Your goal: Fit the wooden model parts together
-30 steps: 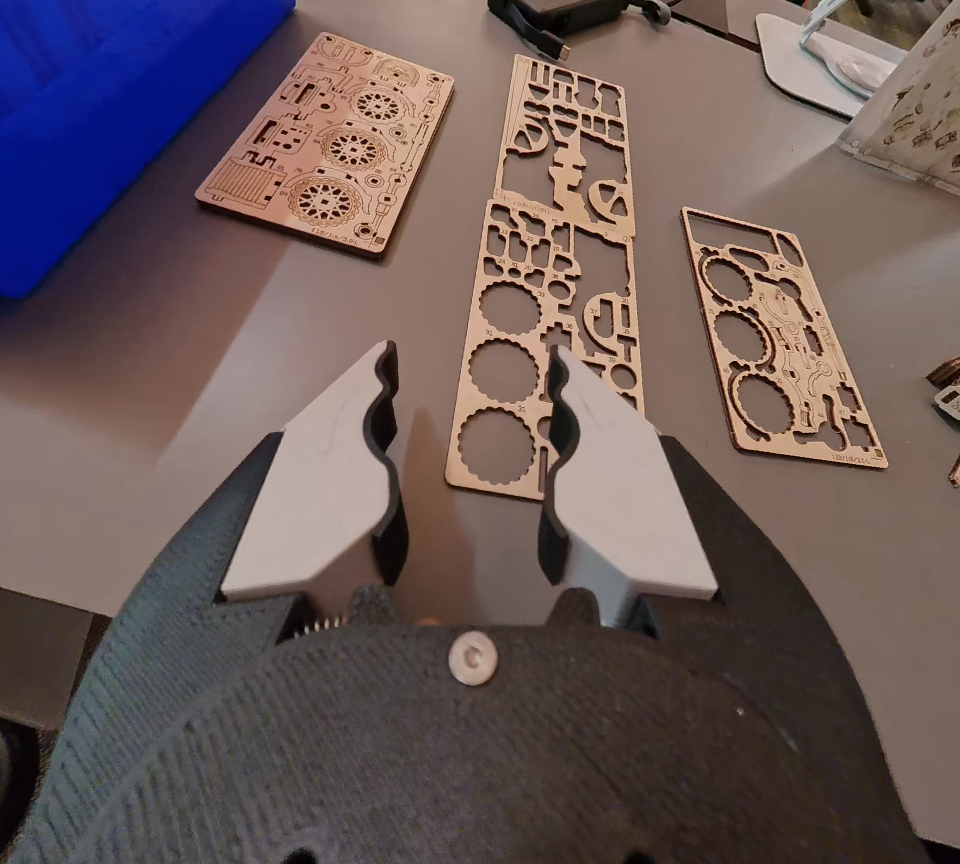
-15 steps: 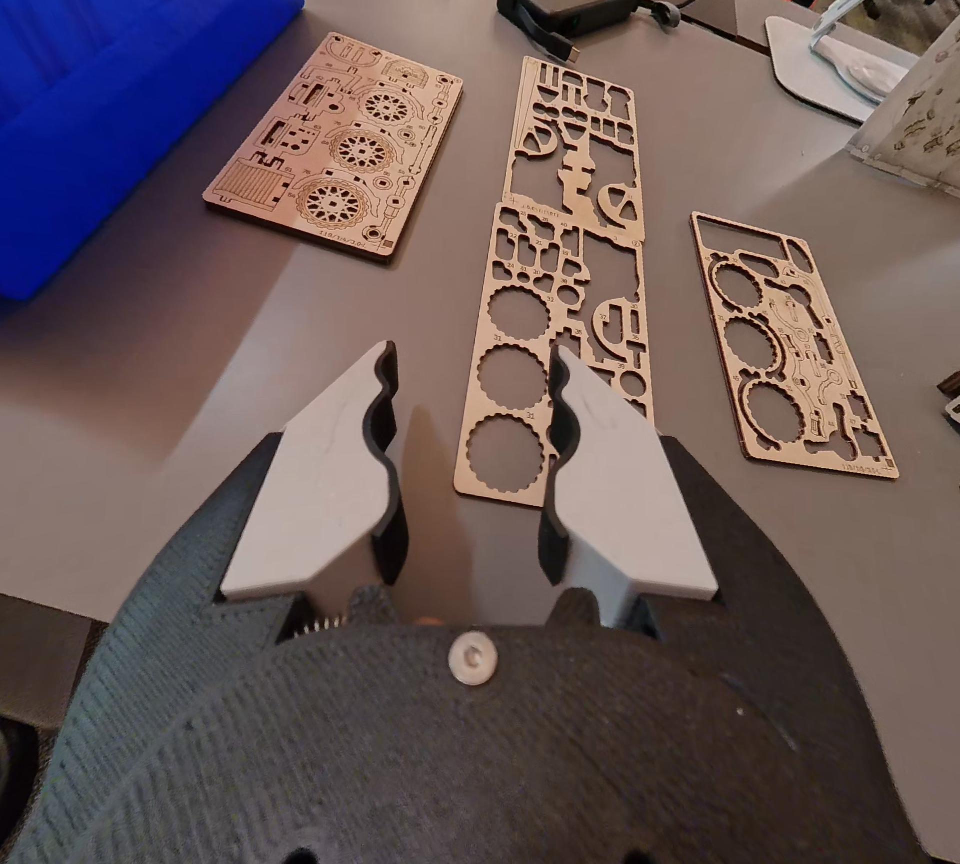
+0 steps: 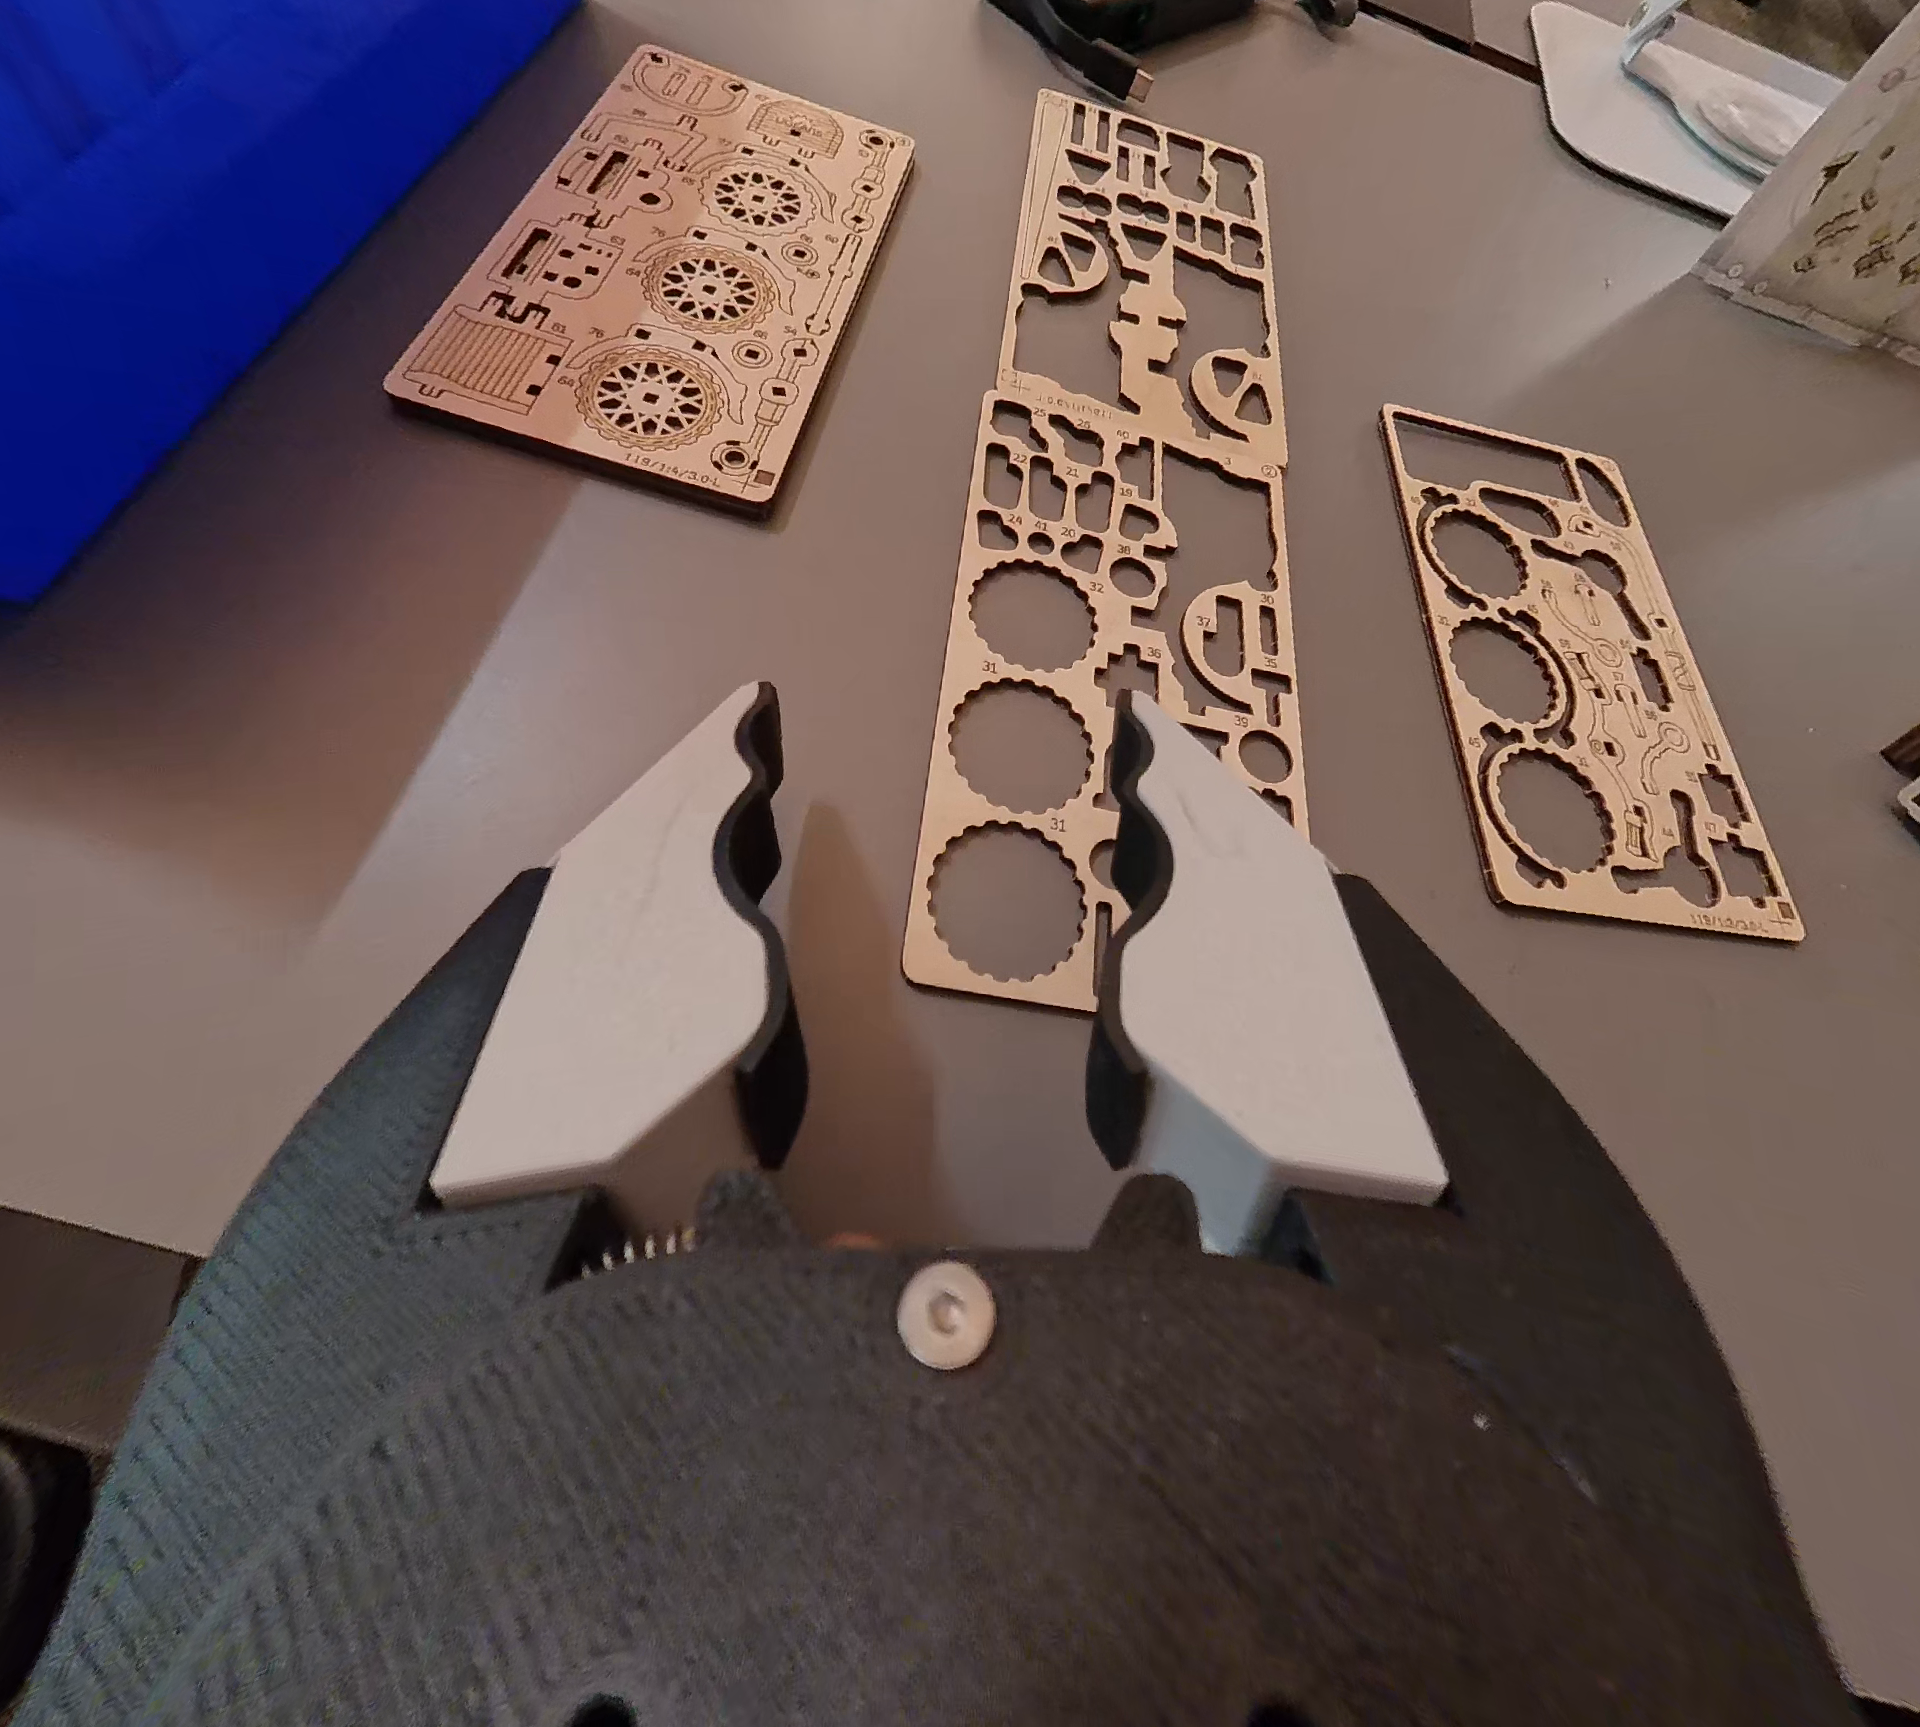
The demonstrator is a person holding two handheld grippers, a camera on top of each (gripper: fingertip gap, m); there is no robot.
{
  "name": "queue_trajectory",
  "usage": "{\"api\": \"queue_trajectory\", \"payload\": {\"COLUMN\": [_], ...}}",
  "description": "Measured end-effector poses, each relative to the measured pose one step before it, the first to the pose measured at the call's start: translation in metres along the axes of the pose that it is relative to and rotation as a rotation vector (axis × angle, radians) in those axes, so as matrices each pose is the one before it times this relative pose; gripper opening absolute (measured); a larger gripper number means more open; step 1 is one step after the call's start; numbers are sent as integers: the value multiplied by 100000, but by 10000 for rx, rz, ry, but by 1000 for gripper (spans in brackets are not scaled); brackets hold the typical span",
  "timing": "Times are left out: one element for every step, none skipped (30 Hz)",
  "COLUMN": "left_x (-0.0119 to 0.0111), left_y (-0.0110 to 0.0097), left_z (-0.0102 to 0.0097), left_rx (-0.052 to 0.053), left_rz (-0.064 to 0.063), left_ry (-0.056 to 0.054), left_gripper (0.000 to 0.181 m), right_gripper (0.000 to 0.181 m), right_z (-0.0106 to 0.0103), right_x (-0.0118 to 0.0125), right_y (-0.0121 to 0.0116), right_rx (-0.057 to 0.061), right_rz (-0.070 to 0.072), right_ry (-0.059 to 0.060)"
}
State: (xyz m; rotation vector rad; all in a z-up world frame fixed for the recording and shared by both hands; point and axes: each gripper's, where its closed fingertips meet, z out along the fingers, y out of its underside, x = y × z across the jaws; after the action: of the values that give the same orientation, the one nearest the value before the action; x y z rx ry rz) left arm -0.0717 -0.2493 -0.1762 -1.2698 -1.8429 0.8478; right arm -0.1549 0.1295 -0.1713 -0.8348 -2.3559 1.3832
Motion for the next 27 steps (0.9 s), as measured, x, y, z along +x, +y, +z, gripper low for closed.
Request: {"api": "queue_trajectory", "payload": {"left_x": [8,-1,-89,-242,-412,-515,-388,-345,-468,-675,-729,-693,-705,-827,-804,-547,-166,164,283,272,243,207,222,253,280,353,67], "left_y": [-14,-25,-84,-160,-355,-503,-454,-392,-436,-510,-488,-320,-174,-177,-187,-326,-326,-217,-101,30,127,17,45,79,62,30,-153], "left_z": [-2,-5,11,3,7,35,115,212,324,455,630,831,998,1110,1160,1128,1036,931,825,668,446,150,-25,-94,-95,-73,-86], "left_rx": [6,10,33,58,108,93,-52,-165,-148,-64,-80,-204,-313,-297,-263,-143,-87,-131,-173,-214,-223,-96,-68,-44,-1,47,168], "left_rz": [9,15,30,43,60,73,84,128,231,365,516,601,622,531,393,259,121,-51,-164,-184,-135,-136,-97,-62,-81,-82,-104], "left_ry": [2,-10,-56,-135,-211,-210,-75,-10,-67,-180,-205,-184,-180,-266,-265,-143,92,287,358,341,297,260,244,250,255,307,108], "left_gripper": [63,64,66,68,71,77,85,93,97,100,101,104,105,106,105,105,105,105,106,106,107,106,104,104,103,101,96], "right_gripper": [31,31,31,31,30,30,29,29,29,29,30,30,32,33,34,35,35,35,35,35,35,36,35,35,35,35,35], "right_z": [-37,-31,-28,-14,-9,8,11,7,-2,-12,-42,-70,-116,-133,-120,-88,-65,-49,-75,-92,-106,-97,-110,-73,-73,-34,-17], "right_x": [119,150,202,232,247,236,215,190,141,53,-4,7,9,-3,12,27,45,51,80,85,70,75,91,95,73,51,34], "right_y": [-27,-24,-23,-25,-15,1,5,-10,-16,-18,-41,-72,-125,-139,-95,-13,33,26,8,-1,4,26,20,8,1,2,0], "right_rx": [27,27,28,23,15,-1,-6,3,7,14,28,58,100,115,89,36,-3,-6,11,25,25,18,17,20,16,9,5], "right_rz": [107,127,164,195,200,184,157,135,109,70,37,13,-8,-27,-39,-44,-44,-39,-30,-15,-1,15,32,37,34,27,14], "right_ry": [1,8,17,16,23,30,32,35,18,-17,-35,-10,17,21,37,49,43,44,56,57,44,38,44,42,30,20,16]}}
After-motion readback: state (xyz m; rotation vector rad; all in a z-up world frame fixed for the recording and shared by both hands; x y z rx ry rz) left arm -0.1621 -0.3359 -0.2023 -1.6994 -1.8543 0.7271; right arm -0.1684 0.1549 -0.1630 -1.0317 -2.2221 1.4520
